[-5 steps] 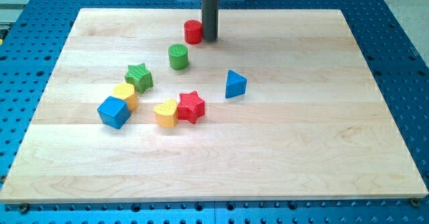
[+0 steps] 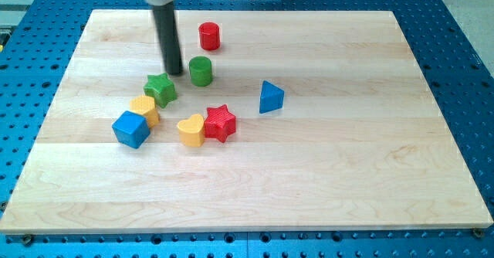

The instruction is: Place the stars diagonal to each other

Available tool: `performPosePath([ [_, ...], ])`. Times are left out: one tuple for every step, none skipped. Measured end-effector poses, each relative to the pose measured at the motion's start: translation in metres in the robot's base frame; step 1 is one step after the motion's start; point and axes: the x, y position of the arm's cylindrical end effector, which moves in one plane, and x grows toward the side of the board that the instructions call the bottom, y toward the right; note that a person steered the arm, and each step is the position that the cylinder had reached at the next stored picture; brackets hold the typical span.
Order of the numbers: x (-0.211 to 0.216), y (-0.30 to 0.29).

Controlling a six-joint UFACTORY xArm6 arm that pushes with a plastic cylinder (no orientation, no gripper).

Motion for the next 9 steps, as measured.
performPosePath([
  [0.014, -0.029],
  [0.046, -0.014],
  [0.046, 0.013],
  [0.046, 0.04],
  [0.056, 0.041],
  [0.07, 0.026],
  [0.103, 0.064],
  [0.122, 0.097],
  [0.122, 0.146],
])
